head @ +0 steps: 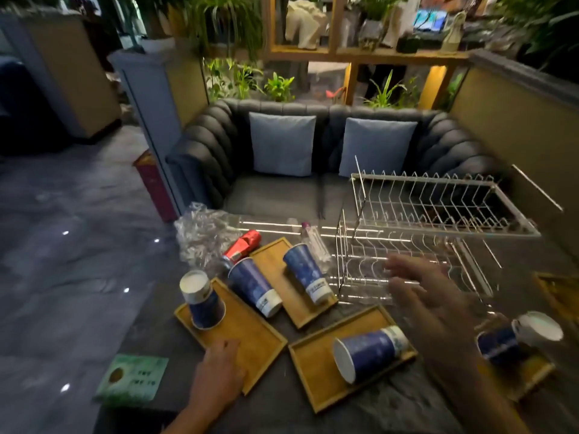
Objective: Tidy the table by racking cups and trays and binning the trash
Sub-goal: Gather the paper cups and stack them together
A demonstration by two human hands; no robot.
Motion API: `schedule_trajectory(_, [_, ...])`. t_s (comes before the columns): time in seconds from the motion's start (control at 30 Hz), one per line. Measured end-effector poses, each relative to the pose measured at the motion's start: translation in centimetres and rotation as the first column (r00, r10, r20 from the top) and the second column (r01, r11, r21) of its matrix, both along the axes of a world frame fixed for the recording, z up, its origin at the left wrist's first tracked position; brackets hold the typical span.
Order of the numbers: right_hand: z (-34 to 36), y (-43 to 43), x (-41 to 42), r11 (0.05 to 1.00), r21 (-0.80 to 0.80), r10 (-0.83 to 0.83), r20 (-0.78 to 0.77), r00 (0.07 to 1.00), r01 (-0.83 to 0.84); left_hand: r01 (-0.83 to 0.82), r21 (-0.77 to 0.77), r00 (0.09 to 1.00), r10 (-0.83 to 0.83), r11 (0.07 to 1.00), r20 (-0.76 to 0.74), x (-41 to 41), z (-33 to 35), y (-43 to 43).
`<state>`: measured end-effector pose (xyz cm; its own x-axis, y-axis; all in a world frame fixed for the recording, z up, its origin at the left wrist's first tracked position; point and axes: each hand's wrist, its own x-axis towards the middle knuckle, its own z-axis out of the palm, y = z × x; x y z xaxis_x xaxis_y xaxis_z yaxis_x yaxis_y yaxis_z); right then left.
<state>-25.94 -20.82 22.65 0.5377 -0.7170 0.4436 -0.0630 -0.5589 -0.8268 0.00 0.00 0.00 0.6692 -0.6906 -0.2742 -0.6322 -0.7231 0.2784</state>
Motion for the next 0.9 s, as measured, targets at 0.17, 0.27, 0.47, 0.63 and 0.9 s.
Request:
schedule_trajectory(0.17, [-10.0,-0.5,-0.1,0.996,-0.015,-0.085,-0.426,0.901,0.086,0.089,0.083,0.991,-0.097,0.993,0.094,-0.7,-1.7,-1.5])
schedule_trajectory(0.27, [-14.2,-1.1,-0.7,0.997,-0.066,-0.07,-0.641,0.765,0.036,0.131,0.084,0.984,-0.14,0.988,0.11,-0.7,-3.2,-2.3])
schedule_trajectory(0.47, [-17.3,-3.3,-2.1,0.994,-0.003,0.059,-0.834,0.549,-0.111,0.097,0.092,0.993,-0.102,0.991,0.051,-0.3,-5.6,-3.1])
schedule_trajectory(0.63, [-18.4,-4.5,-1.5,0.965,-0.009,0.094,-0.922,0.377,-0.262,0.054,0.04,0.998,-0.055,0.998,0.015,-1.0,-6.6,-3.3])
schedule_trajectory(0.9, [-20.6,-4.8,-0.4,0.93,-0.07,0.033,-0.962,0.272,-0.361,0.059,0.042,0.994,-0.063,0.997,0.086,-1.5,-6.8,-3.2])
